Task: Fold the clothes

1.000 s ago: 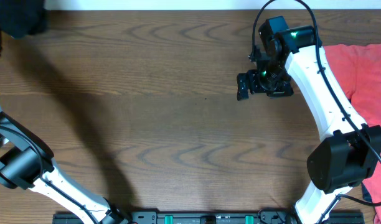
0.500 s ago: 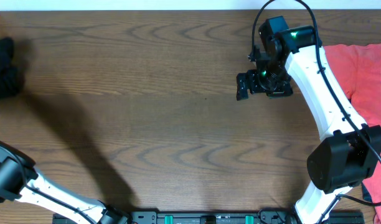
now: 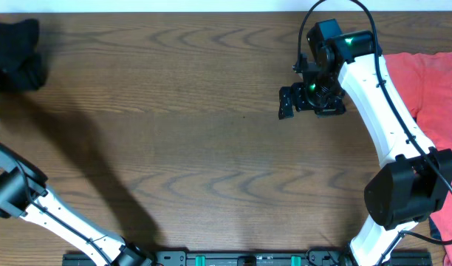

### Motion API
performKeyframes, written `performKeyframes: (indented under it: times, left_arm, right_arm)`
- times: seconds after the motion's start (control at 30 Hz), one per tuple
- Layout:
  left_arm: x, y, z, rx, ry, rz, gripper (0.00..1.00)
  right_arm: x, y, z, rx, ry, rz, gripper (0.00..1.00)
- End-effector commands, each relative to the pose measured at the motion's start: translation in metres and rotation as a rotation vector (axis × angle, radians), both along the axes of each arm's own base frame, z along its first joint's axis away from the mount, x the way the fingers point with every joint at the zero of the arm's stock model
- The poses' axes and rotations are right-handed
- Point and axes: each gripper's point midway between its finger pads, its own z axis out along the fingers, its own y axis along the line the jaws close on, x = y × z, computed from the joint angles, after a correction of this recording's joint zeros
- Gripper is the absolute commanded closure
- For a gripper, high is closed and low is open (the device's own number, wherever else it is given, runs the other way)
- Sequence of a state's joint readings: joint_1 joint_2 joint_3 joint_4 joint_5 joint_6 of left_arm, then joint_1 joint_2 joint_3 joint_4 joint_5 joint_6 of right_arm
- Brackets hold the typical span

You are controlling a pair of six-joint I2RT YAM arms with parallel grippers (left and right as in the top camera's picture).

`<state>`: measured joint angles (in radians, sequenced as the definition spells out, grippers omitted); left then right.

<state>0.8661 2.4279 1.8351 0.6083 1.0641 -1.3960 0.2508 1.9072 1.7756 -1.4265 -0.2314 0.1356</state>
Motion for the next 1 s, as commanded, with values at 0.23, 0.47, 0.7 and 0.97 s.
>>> performKeyframes:
  times: [0.23,0.47,0.7,0.97]
  left_arm:
    - [0.004,-0.013,0.039,-0.111,0.006,-0.094,0.94]
    - [-0.025,0.002,-0.032,-0.284,0.261,-0.013,0.94]
    - [-0.050,-0.001,-0.068,-0.355,0.403,0.006,0.94]
    - [-0.076,-0.007,-0.090,-0.445,0.503,0.008,0.94]
  right_arm:
    - [-0.001,0.012,0.010,0.042,-0.021,0.037,0.01]
    - [-0.004,0.020,0.012,0.090,-0.013,0.052,0.01]
    - [-0.002,0.021,0.012,0.091,-0.019,0.059,0.01]
    - [-0.002,0.023,0.013,0.103,-0.019,0.060,0.01]
